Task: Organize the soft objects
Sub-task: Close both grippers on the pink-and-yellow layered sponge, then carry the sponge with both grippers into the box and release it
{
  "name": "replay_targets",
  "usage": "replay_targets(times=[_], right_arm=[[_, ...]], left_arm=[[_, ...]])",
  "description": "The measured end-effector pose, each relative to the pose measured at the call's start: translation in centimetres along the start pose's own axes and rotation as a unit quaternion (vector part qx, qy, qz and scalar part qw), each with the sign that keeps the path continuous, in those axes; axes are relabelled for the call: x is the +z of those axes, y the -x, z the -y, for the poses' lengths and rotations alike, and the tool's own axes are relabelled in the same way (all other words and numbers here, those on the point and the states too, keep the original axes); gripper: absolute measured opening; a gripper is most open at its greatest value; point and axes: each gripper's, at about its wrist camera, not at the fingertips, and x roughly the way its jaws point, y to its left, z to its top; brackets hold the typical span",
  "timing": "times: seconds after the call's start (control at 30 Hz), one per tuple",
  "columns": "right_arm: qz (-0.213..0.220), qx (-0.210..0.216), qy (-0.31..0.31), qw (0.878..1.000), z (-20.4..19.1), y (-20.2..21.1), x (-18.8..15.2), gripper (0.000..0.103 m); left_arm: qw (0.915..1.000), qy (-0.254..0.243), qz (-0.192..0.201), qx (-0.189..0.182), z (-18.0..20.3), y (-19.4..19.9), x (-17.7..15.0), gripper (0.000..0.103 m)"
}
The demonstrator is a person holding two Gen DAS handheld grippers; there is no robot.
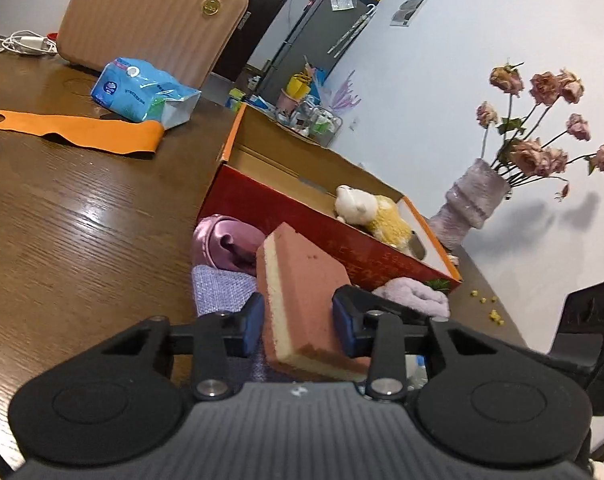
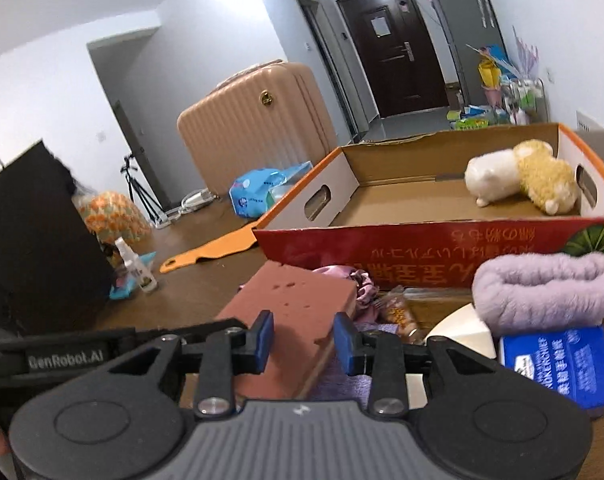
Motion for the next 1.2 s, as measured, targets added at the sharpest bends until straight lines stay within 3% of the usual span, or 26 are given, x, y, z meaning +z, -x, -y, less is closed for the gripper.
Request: replay_targets(times=[0.2, 0.37, 0.57, 0.67, 0.73, 0.8, 0.87, 0.93, 1.0, 1.07, 1.2], right_arm=[[0.042, -0.001, 0.024, 0.999, -3.1, 6.4, -1.4, 0.031], [0.053, -0.040, 0.026, 0.997, -4.8, 12.4, -6.6, 0.031], [0.046, -0.080, -0.031, 0.995, -4.3, 17.6, -13.5, 0.031], [0.030, -0.082, -0.059, 0.994, -3.5, 18.1, -15.7, 0.031], [0.018, -0.046, -0.057, 0.997, -3.9, 17.8, -16.8, 0.031], [0.025, -0.005, -0.025, 0.999, -5.3, 18.1, -17.1, 0.031], [0.058, -0.006, 0.008, 0.998, -6.1, 18.9, -16.6, 0.031], [0.075, -0.027, 0.019, 0.997, -5.7, 19.2, -15.6, 0.032], [0.071, -0.030, 0.023, 0.997, -4.7, 18.6, -14.6, 0.035], [0.048, -0.023, 0.036, 0.998, -4.3, 17.3, -13.8, 0.045], [0.013, 0.001, 0.068, 0.998, -4.1, 14.0, -12.8, 0.049]], left_arm=[[0.9979, -0.024, 0.008, -0.059, 1.7, 4.9, -1.7, 0.037], [0.9936, -0.041, -0.047, -0.095, 3.3, 7.0, -6.6, 0.037], [0.9853, -0.056, -0.109, -0.119, 4.8, 7.3, -11.9, 0.037], [0.9880, -0.072, -0.100, -0.093, 4.7, 7.1, -12.8, 0.037], [0.9953, -0.076, -0.052, -0.033, 4.5, 7.7, -12.6, 0.045], [0.9986, -0.052, -0.005, -0.002, 3.8, 9.0, -12.0, 0.074], [0.9990, -0.038, 0.020, -0.013, 3.1, 10.7, -11.2, 0.074], [0.9989, -0.033, 0.035, 0.001, 2.9, 12.2, -10.9, 0.075], [0.9988, -0.035, 0.034, 0.008, 3.0, 13.8, -11.3, 0.081], [0.9985, -0.048, 0.024, -0.001, 3.0, 15.0, -12.3, 0.083], [0.9940, -0.101, -0.027, -0.033, 3.1, 15.8, -14.6, 0.085]])
